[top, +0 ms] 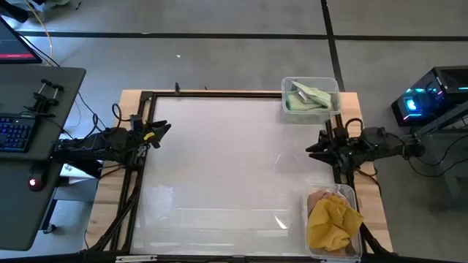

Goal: Sort towels by color in basket
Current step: Return to Home Position

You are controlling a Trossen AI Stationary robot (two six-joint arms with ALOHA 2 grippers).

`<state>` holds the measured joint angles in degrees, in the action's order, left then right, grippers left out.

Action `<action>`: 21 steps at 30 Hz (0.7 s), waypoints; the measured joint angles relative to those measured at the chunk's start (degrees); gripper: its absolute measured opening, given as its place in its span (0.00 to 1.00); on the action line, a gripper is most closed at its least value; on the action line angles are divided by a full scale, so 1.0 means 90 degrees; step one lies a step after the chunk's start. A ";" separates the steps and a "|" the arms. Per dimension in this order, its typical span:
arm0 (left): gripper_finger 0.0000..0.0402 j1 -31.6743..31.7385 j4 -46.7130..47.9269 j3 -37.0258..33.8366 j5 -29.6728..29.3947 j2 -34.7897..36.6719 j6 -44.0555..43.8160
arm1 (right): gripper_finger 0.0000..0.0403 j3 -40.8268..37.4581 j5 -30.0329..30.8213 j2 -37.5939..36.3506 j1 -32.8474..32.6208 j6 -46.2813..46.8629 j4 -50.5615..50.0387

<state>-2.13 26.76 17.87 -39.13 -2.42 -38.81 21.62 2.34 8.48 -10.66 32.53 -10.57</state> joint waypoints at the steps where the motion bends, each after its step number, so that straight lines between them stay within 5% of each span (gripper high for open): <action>1: 0.49 0.0000 0.0000 0.0000 0.0000 0.0000 -0.0002 | 0.31 -0.0209 -0.0003 -0.0185 0.0000 0.0006 0.0068; 11: 0.49 0.0000 0.0002 0.0000 -0.0002 0.0000 -0.0015 | 0.02 -0.1852 0.0027 -0.0890 0.0205 -0.0270 0.1336; 21: 0.49 0.0000 0.0032 0.0000 -0.0001 -0.0002 -0.0008 | 0.01 -0.2341 -0.0247 -0.0912 0.1059 -0.0428 0.1422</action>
<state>-2.13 27.05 17.87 -39.14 -2.44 -38.88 0.56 0.12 0.28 -1.13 28.67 2.23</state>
